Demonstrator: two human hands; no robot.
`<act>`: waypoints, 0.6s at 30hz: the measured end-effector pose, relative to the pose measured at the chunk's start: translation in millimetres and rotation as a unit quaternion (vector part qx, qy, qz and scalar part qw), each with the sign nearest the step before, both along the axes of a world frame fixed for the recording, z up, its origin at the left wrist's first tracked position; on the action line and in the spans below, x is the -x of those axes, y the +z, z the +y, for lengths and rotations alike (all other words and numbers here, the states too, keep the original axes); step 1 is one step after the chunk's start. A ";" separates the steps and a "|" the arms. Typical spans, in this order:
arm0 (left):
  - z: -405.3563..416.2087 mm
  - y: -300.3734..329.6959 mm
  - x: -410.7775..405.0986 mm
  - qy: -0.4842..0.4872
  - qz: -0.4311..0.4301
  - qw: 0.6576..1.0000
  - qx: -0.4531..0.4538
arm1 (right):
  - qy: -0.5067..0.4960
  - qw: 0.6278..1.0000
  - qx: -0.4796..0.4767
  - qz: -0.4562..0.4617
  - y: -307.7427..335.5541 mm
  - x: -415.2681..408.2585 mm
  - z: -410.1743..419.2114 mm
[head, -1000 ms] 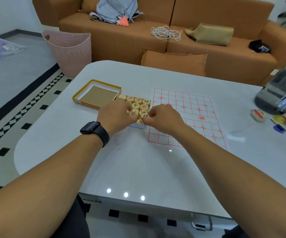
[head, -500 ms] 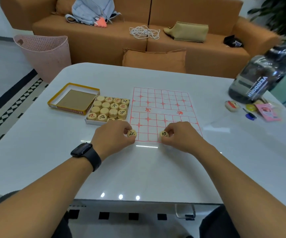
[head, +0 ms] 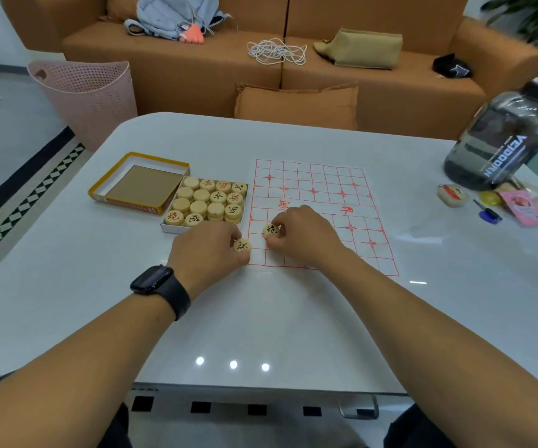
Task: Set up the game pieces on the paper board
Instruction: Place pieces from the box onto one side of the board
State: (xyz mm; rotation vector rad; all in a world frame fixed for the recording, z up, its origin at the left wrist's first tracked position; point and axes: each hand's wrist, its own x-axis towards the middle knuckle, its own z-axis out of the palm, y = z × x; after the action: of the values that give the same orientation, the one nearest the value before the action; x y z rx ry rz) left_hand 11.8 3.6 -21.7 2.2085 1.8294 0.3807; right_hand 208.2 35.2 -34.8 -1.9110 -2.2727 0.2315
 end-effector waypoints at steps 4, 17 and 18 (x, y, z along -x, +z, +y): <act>4.5 -0.7 4.2 0.005 -0.020 1.000 0.005 | 0.024 0.999 -0.016 -0.029 -5.5 3.9 -1.7; 7.5 1.7 3.9 -0.060 -0.139 0.988 -0.019 | 0.129 0.983 -0.054 0.116 8.0 -10.1 -29.8; 7.2 2.6 2.9 -0.077 -0.159 0.984 -0.002 | 0.149 0.981 -0.058 0.109 7.2 -10.7 -31.2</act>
State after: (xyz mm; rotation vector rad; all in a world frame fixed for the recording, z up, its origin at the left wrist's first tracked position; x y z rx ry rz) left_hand 8.9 10.8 -19.0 2.1279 1.4838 0.6610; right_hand 218.8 4.0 -27.6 -1.4081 -2.3547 0.3214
